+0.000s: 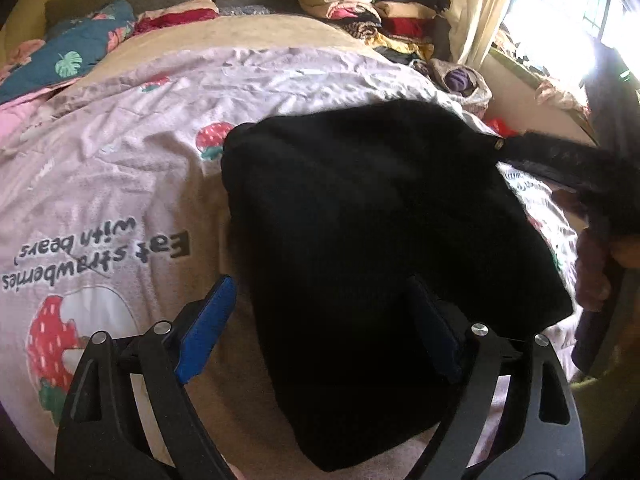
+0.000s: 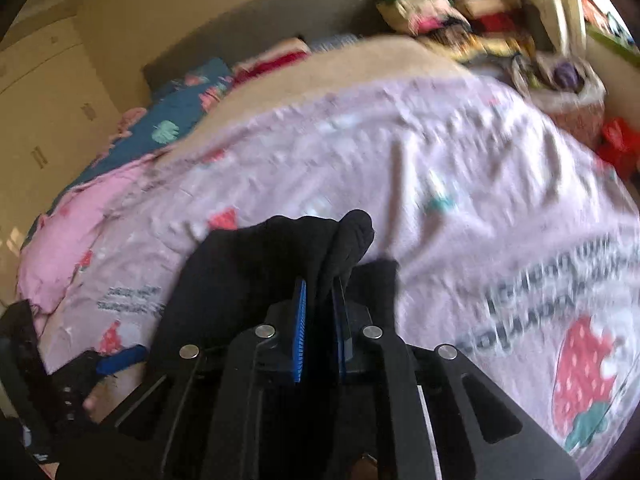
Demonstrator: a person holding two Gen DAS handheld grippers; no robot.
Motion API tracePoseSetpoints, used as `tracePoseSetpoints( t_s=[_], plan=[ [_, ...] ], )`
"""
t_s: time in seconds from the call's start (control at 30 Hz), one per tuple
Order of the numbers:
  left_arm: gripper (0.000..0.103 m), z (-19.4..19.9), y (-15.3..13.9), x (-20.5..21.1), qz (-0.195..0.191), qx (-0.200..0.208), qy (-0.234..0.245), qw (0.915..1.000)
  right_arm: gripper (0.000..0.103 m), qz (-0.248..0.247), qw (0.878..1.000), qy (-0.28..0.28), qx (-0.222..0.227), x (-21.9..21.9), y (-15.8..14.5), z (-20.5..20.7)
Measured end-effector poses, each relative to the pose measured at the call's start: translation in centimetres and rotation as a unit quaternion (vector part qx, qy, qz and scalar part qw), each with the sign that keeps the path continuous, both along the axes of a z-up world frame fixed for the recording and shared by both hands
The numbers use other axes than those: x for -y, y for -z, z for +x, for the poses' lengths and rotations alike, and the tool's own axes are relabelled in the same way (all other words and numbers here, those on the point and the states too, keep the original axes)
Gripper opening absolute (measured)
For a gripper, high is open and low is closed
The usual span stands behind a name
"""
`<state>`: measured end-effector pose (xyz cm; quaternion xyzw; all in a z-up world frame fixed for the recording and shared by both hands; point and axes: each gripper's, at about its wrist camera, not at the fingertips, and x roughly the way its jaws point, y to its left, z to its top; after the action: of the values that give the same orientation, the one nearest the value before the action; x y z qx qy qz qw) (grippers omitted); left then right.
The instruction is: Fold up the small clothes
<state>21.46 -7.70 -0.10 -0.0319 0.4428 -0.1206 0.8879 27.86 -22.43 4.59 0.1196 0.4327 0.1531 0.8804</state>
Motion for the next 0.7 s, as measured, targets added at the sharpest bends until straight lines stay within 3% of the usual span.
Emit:
tracePoseSetpoints(
  t_s=[0.17,0.47,0.53,0.6,0.7],
  plan=[
    [0.080,-0.4,1.1,0.8,0.001,-0.009,0.006,0.9999,0.010,0.020,1.000,0.022,-0.001,1.4,2.2,-0.7],
    [0.080,-0.7,1.0,0.9,0.006,-0.005,0.003,1.0000,0.019,-0.008,0.999,0.037,0.034,0.4,1.0,-2.8],
    [0.080,-0.7,0.9,0.8,0.003,-0.004,0.001,1.0000,0.039,0.007,0.998,0.041,0.039,1.0,0.6,-3.7],
    [0.080,-0.8,0.9,0.8,0.002,-0.004,0.000,1.0000,0.053,0.019,0.998,0.044,0.039,1.5,0.3,-4.5],
    [0.080,-0.9,0.8,0.7,0.003,-0.002,-0.001,1.0000,0.057,0.035,0.997,0.051,0.041,2.2,-0.1,-6.1]
  ],
)
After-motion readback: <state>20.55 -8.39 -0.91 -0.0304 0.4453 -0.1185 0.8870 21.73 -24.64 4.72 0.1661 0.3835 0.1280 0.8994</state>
